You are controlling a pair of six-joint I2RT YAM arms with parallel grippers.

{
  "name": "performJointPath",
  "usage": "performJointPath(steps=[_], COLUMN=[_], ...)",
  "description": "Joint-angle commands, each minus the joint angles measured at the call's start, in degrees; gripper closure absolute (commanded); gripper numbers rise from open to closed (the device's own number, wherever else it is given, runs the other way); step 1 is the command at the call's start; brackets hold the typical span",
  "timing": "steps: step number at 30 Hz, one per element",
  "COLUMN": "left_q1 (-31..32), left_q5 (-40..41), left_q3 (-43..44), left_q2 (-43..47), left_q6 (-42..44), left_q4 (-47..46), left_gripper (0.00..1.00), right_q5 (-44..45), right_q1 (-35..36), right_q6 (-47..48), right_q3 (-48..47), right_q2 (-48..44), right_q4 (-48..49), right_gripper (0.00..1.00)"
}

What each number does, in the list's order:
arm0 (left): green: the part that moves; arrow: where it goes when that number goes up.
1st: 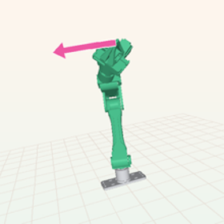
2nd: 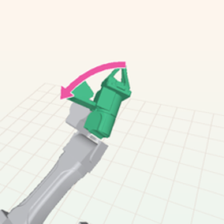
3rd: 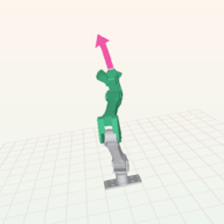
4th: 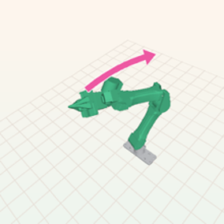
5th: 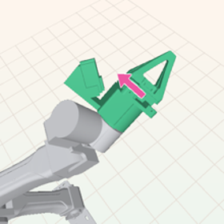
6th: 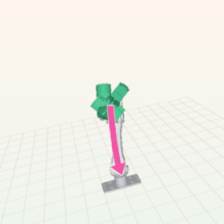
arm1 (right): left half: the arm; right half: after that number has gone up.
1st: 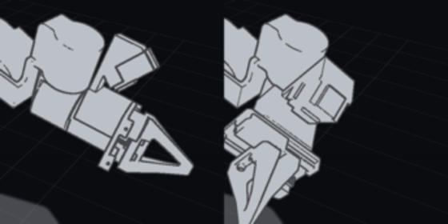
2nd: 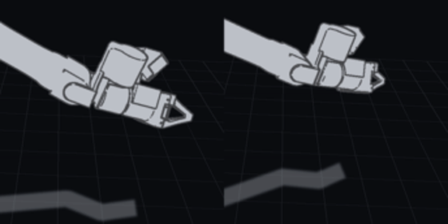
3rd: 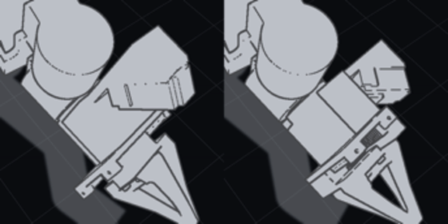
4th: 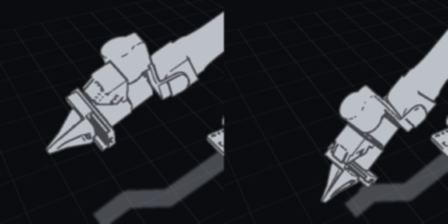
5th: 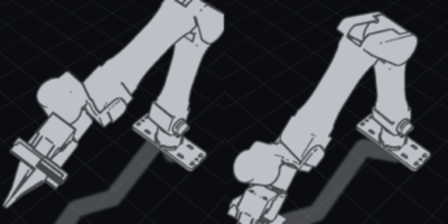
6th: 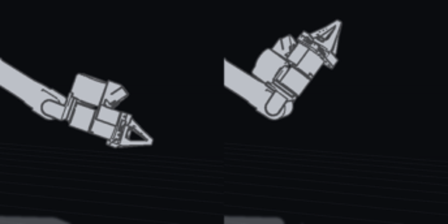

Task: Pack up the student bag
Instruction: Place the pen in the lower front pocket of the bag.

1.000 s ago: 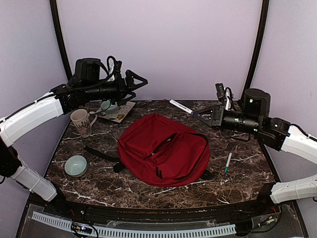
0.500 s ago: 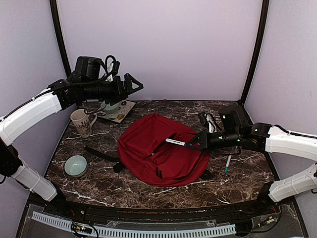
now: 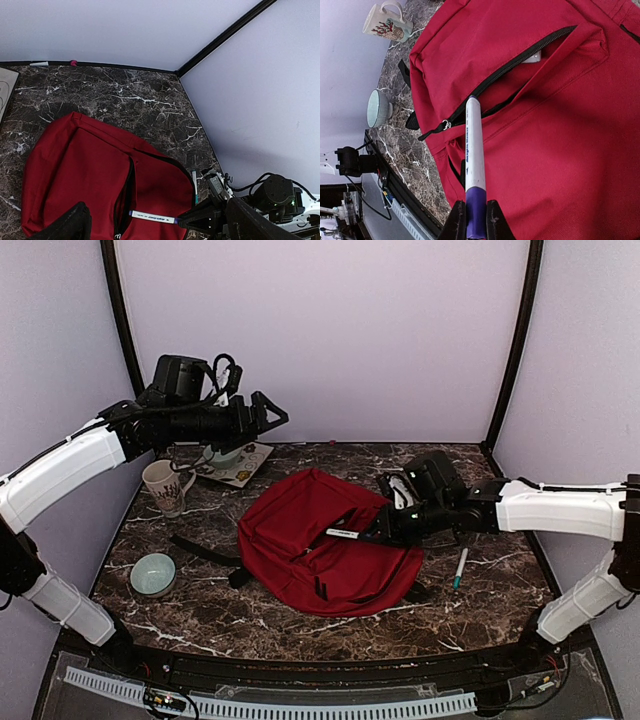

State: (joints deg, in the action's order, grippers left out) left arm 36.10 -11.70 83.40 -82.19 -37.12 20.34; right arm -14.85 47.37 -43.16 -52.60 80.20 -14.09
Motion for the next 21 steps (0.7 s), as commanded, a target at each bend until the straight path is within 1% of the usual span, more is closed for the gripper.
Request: performJointPath(steps=[1, 5, 10, 17, 21], left_q1=[-0.5, -0.5, -0.5, -0.5, -0.5], left_q5=[0.88, 1.1, 1.46, 1.01, 0.8], left_q3=[-0.59, -0.48, -0.38, 0.17, 0.9], left_q2=[1.44, 1.51, 1.42, 0.66, 0.21], left_q6=[1.12, 1.26, 1.77, 1.97, 2.3], left_q4=[1.75, 1.96, 2.42, 2.34, 2.74], left_gripper=[0.04, 0.04, 0.04, 0.04, 0.04], right_q5=[4.17, 4.0, 2.15, -0.56, -2.76], right_q1=[0.33, -0.52, -1.55, -2.78, -4.12], right_q6=[2.62, 3.9, 5.31, 9.1, 10.8], right_q3=[-5.04, -6.15, -5.98, -8.35, -7.66], right_q2=[3.52, 6.1, 8.46, 13.2, 14.37], right_q4=[-1.9, -3.28, -2.29, -2.21, -0.09], right_gripper=[1.0, 1.0, 1.0, 1.0, 1.0])
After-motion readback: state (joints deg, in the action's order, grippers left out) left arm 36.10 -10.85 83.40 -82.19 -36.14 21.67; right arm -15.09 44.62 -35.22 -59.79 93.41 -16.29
